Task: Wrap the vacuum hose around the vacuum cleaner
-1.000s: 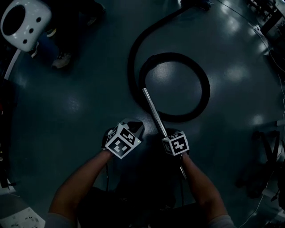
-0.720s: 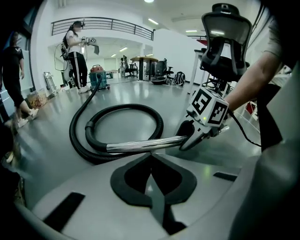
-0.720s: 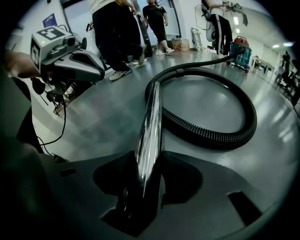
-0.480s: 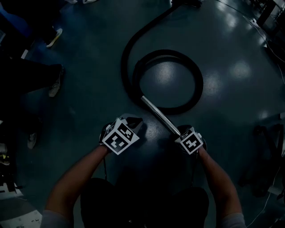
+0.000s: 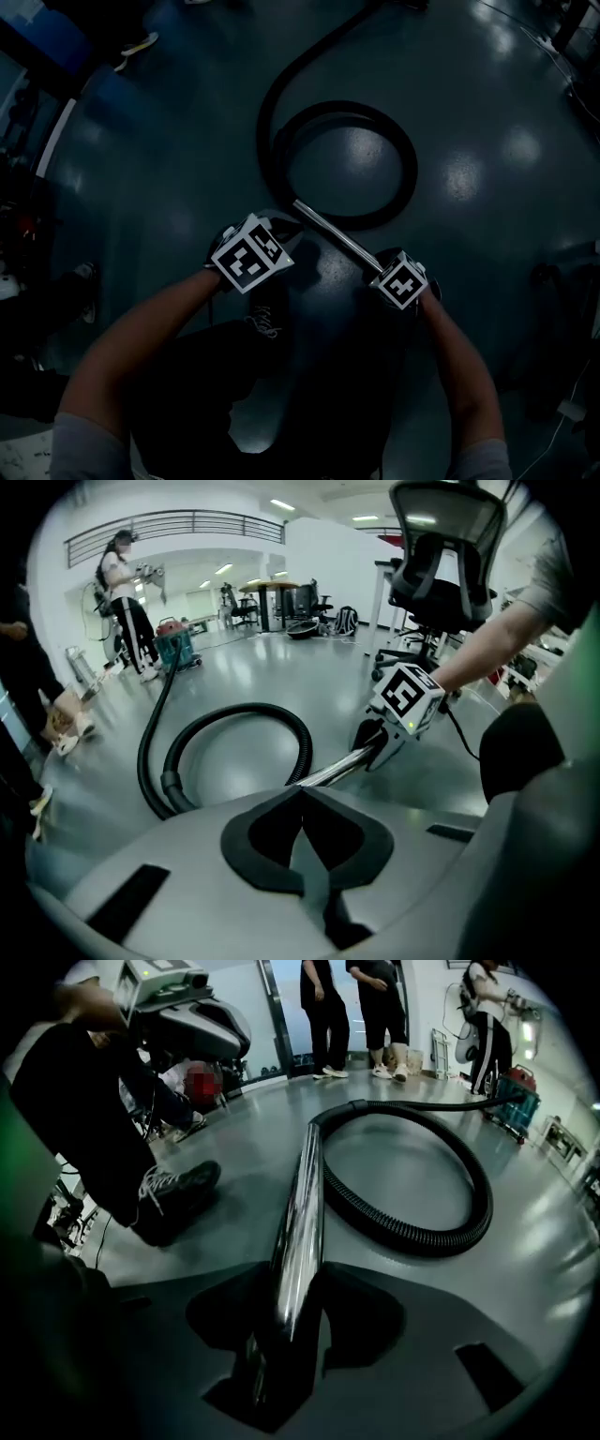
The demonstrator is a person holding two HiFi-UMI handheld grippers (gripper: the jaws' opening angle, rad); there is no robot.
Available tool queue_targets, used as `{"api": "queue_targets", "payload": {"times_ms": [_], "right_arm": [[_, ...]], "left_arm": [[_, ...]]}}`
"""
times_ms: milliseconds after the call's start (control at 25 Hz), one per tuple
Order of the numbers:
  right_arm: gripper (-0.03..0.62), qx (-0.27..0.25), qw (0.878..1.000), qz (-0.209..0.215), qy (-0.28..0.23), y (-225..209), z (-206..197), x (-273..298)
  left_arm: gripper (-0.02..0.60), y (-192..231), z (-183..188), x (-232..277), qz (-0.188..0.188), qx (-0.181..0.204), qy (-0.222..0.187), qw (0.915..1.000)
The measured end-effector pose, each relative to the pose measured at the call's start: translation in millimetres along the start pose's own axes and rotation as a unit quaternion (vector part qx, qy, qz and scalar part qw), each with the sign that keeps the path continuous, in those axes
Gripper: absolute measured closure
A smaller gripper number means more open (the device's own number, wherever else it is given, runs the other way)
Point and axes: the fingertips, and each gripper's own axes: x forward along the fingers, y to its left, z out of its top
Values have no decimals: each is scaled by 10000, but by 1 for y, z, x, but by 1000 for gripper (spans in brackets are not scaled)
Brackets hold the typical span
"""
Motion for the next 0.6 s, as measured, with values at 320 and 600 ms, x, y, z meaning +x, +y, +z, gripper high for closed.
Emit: {"api": "queue_targets", "payload": {"times_ms": [320, 600], "right_arm": [[418, -512, 9978, 126, 406, -33, 27, -7], [418, -1219, 9909, 209, 526, -75, 52, 5]], "left_arm": [[568, 36, 9, 43, -645, 902, 37, 9938], [327, 53, -9, 123, -1471, 1924, 240, 9699]]}}
